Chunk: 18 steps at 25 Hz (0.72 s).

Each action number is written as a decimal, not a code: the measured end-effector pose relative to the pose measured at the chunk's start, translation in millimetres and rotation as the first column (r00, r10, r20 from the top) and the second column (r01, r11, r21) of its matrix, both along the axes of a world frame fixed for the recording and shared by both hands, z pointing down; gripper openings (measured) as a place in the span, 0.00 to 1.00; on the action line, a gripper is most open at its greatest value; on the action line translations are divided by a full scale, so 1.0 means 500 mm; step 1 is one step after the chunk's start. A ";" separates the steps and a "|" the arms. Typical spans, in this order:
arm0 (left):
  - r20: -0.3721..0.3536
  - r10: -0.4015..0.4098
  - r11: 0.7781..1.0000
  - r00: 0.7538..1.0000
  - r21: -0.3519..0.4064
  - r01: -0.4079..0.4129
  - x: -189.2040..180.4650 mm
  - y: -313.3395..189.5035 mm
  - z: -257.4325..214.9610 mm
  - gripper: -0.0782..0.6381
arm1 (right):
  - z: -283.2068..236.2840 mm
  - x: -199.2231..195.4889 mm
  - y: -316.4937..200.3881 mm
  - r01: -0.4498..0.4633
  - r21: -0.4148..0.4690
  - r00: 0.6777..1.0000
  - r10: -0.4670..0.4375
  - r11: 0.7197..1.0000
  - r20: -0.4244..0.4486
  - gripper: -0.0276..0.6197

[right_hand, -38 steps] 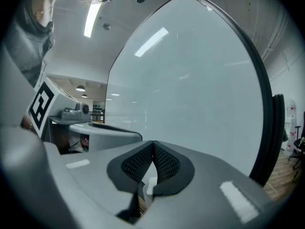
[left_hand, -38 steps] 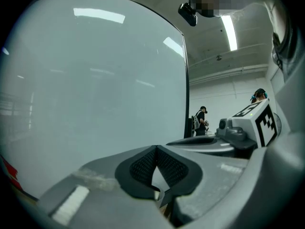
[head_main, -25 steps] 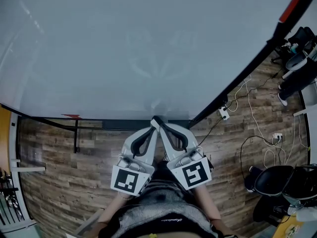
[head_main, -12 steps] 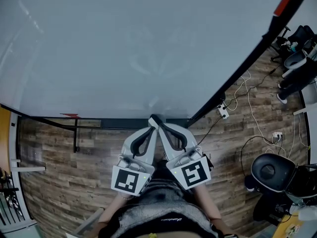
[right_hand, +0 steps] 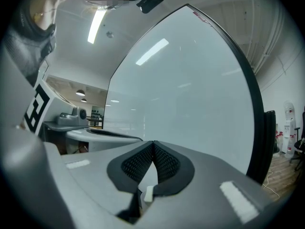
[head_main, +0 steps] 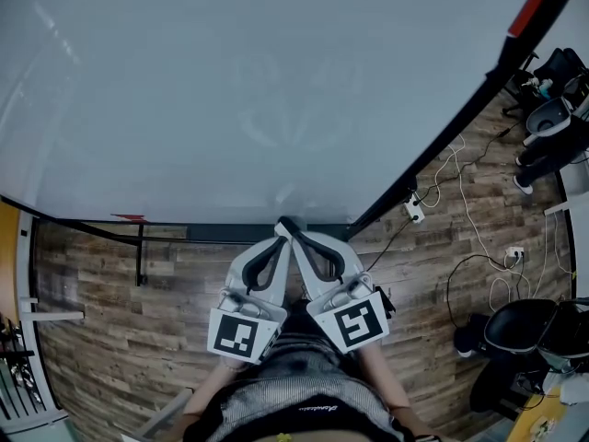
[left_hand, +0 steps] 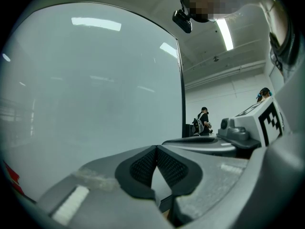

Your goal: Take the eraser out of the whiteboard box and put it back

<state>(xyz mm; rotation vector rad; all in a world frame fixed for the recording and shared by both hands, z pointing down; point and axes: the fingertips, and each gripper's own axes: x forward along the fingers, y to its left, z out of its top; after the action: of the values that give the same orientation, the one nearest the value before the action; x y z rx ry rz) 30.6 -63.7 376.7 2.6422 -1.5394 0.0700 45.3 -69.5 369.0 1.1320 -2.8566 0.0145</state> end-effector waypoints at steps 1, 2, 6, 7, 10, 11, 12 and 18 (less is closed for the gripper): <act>0.003 0.000 1.000 1.000 0.003 0.000 0.000 0.000 0.000 0.11 | 0.000 0.001 0.000 0.000 0.000 1.000 0.000 1.000 -0.002 0.05; 0.005 0.000 1.000 1.000 0.005 0.000 -0.001 -0.001 0.000 0.11 | 0.001 0.002 0.001 -0.002 -0.001 1.000 0.002 1.000 -0.003 0.05; -0.002 -0.015 1.000 1.000 -0.008 0.015 -0.003 -0.003 0.000 0.11 | 0.000 0.008 -0.001 -0.009 -0.002 1.000 0.009 1.000 -0.005 0.05; 0.003 -0.016 1.000 1.000 -0.007 0.016 -0.003 -0.004 -0.001 0.11 | -0.001 0.008 -0.001 -0.009 0.000 1.000 0.009 1.000 -0.007 0.05; 0.012 -0.014 1.000 1.000 -0.002 0.014 -0.002 -0.005 -0.001 0.11 | -0.001 0.010 -0.001 -0.007 0.000 1.000 0.007 1.000 -0.010 0.05; 0.012 -0.015 1.000 1.000 -0.004 0.015 -0.002 -0.006 -0.001 0.11 | -0.001 0.010 -0.001 -0.006 0.001 1.000 0.006 1.000 -0.011 0.05; 0.013 -0.017 1.000 1.000 -0.005 0.017 -0.002 -0.007 -0.002 0.11 | -0.001 0.010 -0.001 -0.005 0.002 1.000 0.005 1.000 -0.011 0.05; 0.010 -0.013 1.000 1.000 -0.003 0.013 0.003 -0.003 0.004 0.11 | 0.003 0.012 0.003 0.001 -0.003 1.000 -0.001 1.000 -0.022 0.05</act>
<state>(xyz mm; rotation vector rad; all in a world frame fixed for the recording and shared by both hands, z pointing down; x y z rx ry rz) 32.1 -65.2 378.5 2.6330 -1.5582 0.0839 51.2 -67.8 370.3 1.1235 -2.8366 0.0056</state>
